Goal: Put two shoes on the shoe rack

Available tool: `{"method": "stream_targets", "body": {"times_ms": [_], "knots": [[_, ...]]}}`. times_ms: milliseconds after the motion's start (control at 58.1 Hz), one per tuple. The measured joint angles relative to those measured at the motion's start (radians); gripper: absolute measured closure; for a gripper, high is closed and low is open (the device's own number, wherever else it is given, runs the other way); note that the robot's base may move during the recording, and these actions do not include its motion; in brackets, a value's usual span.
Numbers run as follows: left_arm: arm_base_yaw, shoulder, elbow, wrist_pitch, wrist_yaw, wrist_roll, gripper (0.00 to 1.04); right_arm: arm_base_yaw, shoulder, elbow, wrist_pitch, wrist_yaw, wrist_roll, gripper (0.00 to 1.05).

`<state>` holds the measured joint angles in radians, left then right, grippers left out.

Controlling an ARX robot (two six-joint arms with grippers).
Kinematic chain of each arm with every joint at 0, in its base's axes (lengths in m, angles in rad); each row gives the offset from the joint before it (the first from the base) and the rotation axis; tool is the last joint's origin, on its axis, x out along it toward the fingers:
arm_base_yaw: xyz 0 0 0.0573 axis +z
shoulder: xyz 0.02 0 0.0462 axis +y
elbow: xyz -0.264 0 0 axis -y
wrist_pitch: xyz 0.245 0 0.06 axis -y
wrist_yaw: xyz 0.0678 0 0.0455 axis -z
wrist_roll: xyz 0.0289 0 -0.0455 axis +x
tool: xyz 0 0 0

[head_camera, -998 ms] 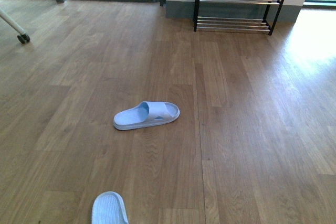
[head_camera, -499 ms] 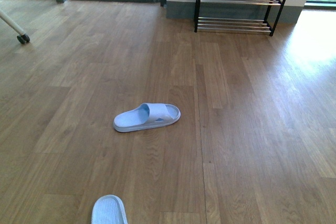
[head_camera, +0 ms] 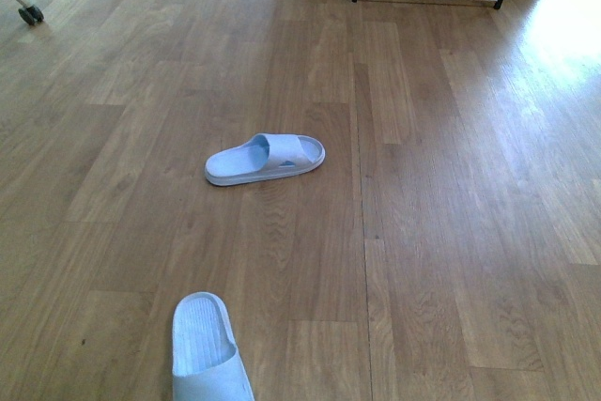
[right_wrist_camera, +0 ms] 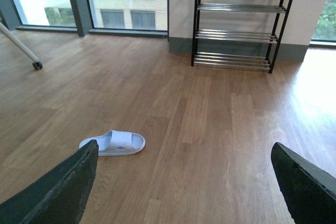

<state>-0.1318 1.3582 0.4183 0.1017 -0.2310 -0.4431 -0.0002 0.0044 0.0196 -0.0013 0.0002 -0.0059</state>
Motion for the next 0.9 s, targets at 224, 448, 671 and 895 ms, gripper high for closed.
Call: {"method": "stream_targets", "body": {"times_ms": [224, 448, 671, 895], "knots": [[-0.022, 0.546, 0.288, 0.026, 0.003, 0.035, 0.09, 0.0, 0.0, 0.0, 0.0, 0.0, 0.0, 0.09], [-0.031, 0.939, 0.533, -0.038, 0.159, -0.208, 0.09, 0.0, 0.0, 0.0, 0.0, 0.0, 0.0, 0.09], [-0.061, 1.152, 0.651, -0.07, 0.287, -0.358, 0.09, 0.0, 0.0, 0.0, 0.0, 0.0, 0.0, 0.09], [-0.048, 1.242, 0.784, -0.124, 0.365, -0.489, 0.09, 0.0, 0.0, 0.0, 0.0, 0.0, 0.0, 0.09]]}}
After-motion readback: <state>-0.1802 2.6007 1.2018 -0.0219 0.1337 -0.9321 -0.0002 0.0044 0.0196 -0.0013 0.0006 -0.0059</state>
